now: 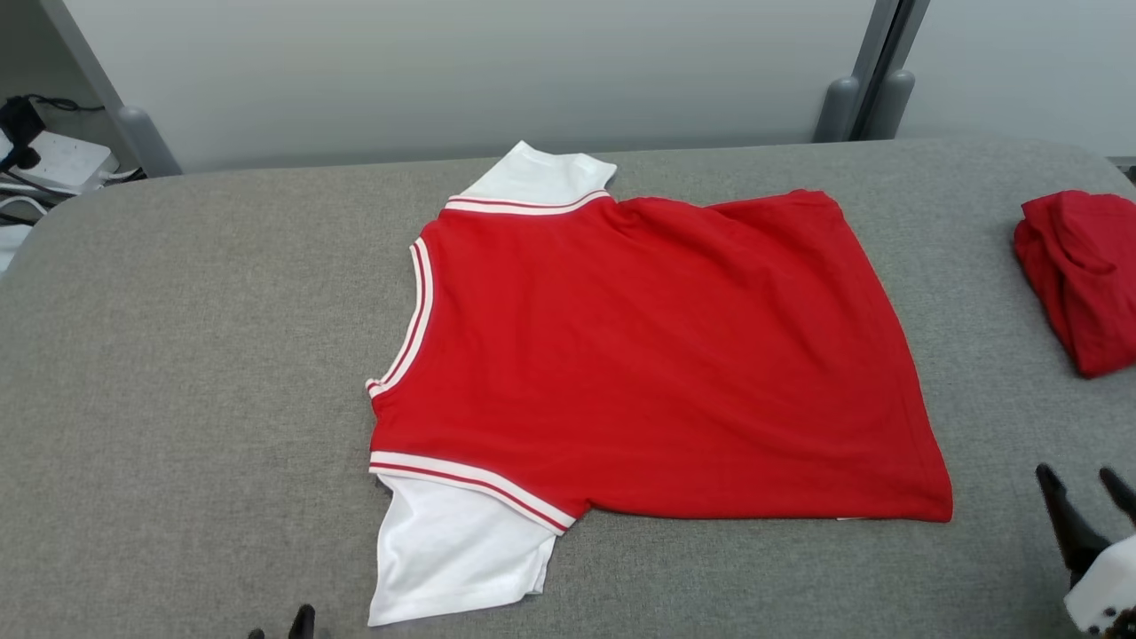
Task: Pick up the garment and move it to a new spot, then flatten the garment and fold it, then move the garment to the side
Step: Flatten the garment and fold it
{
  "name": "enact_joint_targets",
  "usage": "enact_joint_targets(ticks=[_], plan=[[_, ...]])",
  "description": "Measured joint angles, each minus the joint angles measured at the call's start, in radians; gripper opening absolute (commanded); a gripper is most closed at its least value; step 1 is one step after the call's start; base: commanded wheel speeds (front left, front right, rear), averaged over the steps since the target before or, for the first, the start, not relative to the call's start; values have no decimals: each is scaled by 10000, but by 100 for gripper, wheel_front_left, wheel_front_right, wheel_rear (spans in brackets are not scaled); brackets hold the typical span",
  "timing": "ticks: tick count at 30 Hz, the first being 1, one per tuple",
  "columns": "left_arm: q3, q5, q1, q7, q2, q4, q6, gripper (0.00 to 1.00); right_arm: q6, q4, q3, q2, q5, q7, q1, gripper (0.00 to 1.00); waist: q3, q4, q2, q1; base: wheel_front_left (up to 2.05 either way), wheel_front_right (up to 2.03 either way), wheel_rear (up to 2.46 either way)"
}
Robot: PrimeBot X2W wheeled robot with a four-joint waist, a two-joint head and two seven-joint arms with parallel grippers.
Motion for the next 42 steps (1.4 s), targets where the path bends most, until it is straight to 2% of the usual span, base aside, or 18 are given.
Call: enact_joint_targets(ticks=[2, 3, 6, 10, 15, 18, 22, 30, 42], plan=[[94, 332, -138, -384, -19, -236, 334, 100, 0, -451, -1076, 107, -940, -2, 12, 100, -154, -49, 0, 0, 0, 0, 0], [209, 663, -251, -869, -50, -497, 539, 100, 0, -1154, -2084, 435, -1894, -13, 176, 100, -318, -87, 0, 0, 0, 0, 0], [437, 1266, -463, -1400, -44, -846, 838, 100, 0, -2332, -3152, 1285, -3141, -13, 745, 100, -552, -124, 0, 0, 0, 0, 0], [736, 2157, -801, -1705, -265, -1384, 1095, 100, 0, -3787, -3958, 2301, -4401, -15, 1447, 100, -858, -139, 0, 0, 0, 0, 0], [1097, 3413, -1059, -1724, -922, -2297, 1104, 100, 0, -5260, -4203, 3219, -5214, -17, 1782, 100, -1081, -170, 0, 0, 0, 0, 0], [1377, 4288, -1148, -1760, -1312, -2709, 871, 100, 0, -5697, -3916, 3565, -5333, -31, 1979, 100, -1195, -231, 0, 0, 0, 0, 0], [1227, 5292, -1098, -1785, -1703, -2800, 163, 100, 0, -5833, -3499, 3783, -5361, -31, 2300, 100, -1349, -323, 0, 0, 0, 0, 0], [1407, 7356, -664, -1783, -2127, -2311, -263, 100, 0, -6197, -3183, 3908, -5526, -31, 2760, 100, -1591, -454, 0, 0, 0, 0, 0], [1756, 7724, -259, -1783, -2487, -1918, -784, 100, 0, -6548, -3402, 3971, -5977, -31, 3449, 100, -1775, -447, 0, 0, 0, 0, 0]])
